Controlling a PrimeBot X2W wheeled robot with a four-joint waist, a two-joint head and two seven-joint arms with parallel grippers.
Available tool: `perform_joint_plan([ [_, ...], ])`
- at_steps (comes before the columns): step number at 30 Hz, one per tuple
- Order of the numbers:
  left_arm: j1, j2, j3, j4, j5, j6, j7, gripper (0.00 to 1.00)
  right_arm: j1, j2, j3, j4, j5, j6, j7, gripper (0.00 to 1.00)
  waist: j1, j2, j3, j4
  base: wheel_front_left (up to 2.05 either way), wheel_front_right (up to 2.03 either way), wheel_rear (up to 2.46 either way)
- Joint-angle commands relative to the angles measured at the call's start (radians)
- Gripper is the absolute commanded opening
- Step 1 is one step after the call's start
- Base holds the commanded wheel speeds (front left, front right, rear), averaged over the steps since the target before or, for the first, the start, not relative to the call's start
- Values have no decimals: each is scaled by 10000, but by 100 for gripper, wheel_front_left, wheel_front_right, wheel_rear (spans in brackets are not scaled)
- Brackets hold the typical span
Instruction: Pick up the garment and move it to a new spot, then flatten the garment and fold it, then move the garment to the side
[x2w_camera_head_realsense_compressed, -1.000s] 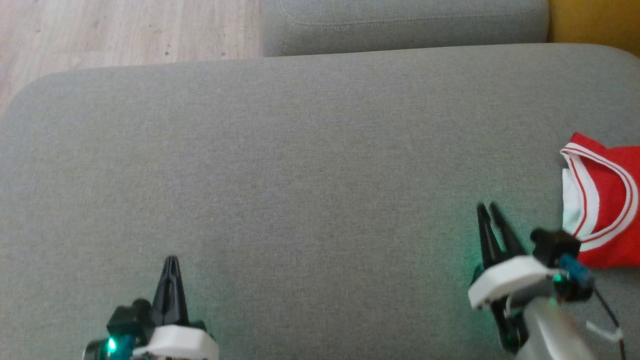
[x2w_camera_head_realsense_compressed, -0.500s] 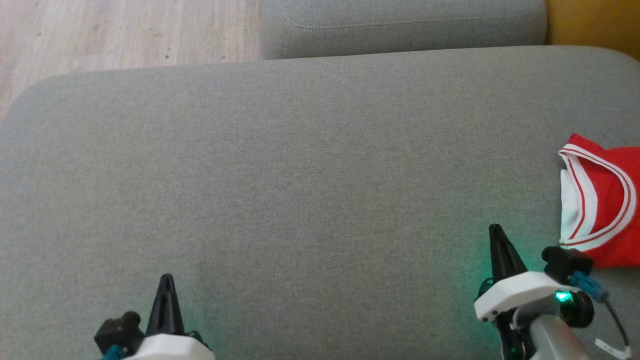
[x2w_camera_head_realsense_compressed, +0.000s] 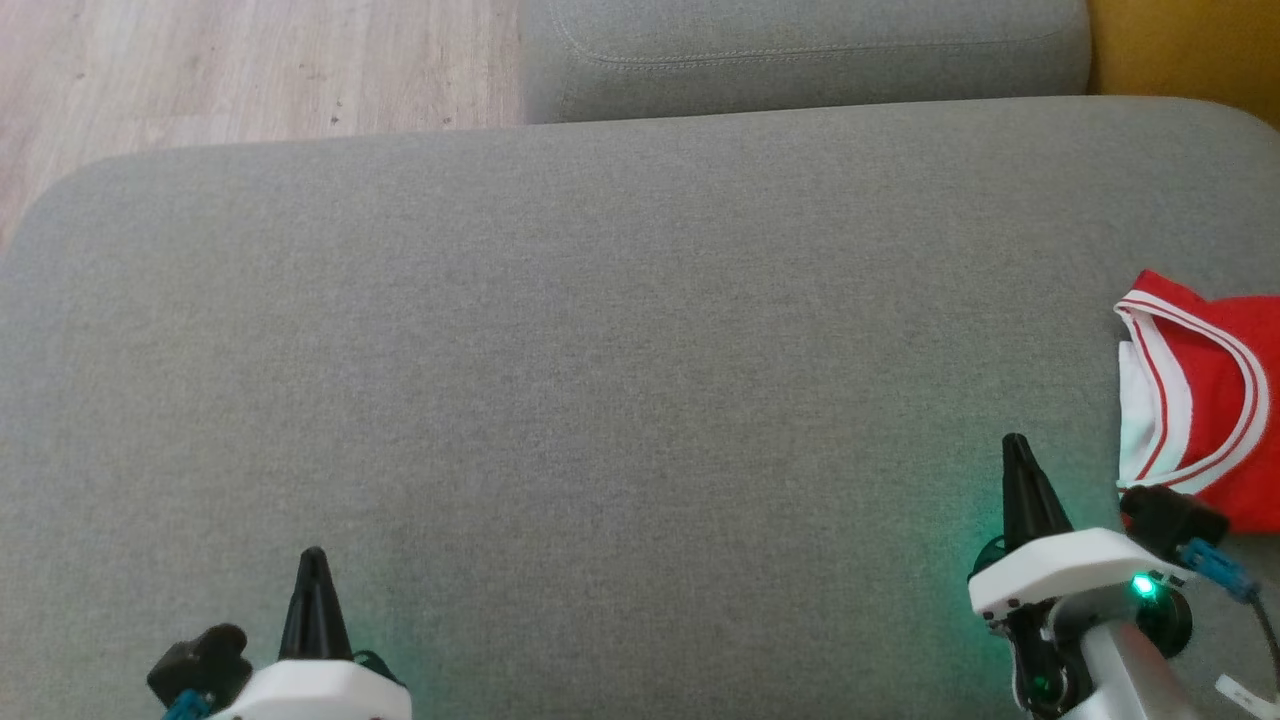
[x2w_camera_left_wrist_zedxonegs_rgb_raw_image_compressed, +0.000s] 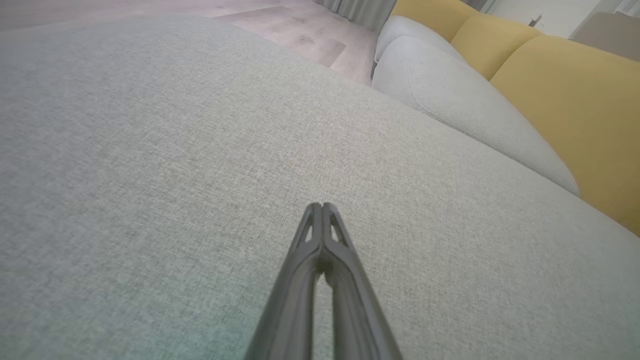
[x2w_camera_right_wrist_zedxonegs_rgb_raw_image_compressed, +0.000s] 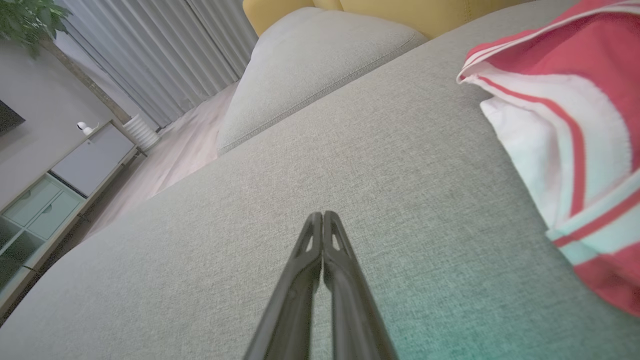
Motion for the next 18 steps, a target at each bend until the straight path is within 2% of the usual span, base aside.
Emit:
perform_joint_plan([
  [1, -459, 21, 186, -355, -279, -61, 62, 0, -220, -29, -40, -416, 317, 8, 96, 0, 0, -1, -7, -1, 0, 0, 0],
  [18, -571, 30, 453, -580, -2028, -272, 522, 0, -77, -33, -258, -928, 2129, 12, 555, 0, 0, -1, -90, -16, 0, 0, 0],
])
